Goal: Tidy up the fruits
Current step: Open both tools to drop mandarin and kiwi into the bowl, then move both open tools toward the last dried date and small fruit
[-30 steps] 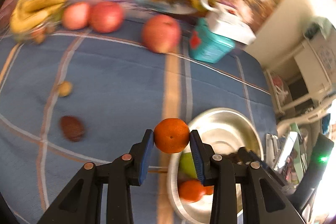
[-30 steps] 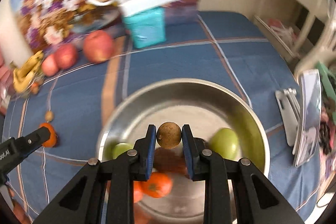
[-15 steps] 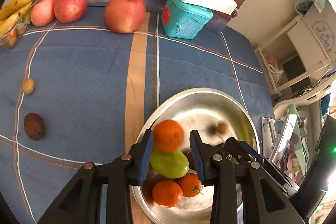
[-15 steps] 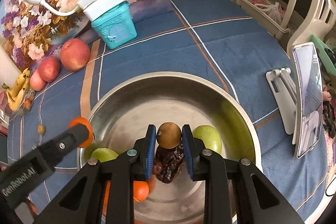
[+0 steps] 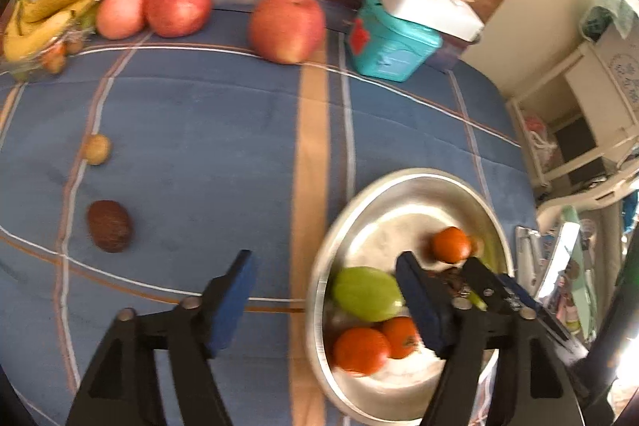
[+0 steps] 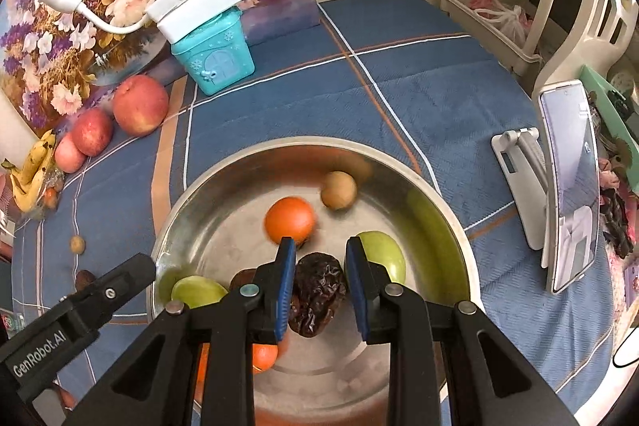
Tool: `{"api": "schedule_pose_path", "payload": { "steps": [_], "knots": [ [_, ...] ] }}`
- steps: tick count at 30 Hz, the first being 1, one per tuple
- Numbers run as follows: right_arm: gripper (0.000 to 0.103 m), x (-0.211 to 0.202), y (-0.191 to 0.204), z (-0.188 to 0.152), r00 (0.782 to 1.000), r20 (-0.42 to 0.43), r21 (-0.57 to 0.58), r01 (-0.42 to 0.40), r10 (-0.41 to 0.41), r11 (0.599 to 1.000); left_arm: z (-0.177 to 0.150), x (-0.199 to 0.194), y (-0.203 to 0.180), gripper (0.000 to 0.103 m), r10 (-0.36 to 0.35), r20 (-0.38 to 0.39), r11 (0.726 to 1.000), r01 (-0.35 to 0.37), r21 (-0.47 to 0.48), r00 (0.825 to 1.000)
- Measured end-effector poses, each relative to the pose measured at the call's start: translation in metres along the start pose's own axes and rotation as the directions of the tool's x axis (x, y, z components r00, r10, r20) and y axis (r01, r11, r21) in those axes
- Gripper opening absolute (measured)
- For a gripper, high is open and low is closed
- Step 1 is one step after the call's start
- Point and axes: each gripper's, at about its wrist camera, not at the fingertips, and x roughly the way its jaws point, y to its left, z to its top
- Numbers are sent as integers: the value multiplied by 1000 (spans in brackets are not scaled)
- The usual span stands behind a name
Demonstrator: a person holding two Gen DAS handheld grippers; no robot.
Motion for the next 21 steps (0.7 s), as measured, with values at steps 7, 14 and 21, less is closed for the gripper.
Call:
{"api": "schedule_pose_path", "payload": {
  "steps": [7, 14, 21],
  "knots": [
    [71, 2, 2, 0, 1000, -13, -12, 23, -23, 1000, 2, -4, 18, 99, 121, 25, 993, -121, -13, 992],
    [92, 2, 3, -1, 999, 0, -22, 53, -53, 998, 3, -6, 20, 103, 226, 77, 973, -228, 15, 971],
    [96, -3, 6, -2, 998, 39, -24, 56, -55, 998, 3, -13, 22, 103, 273, 123, 958, -281, 48, 954]
  ]
}}
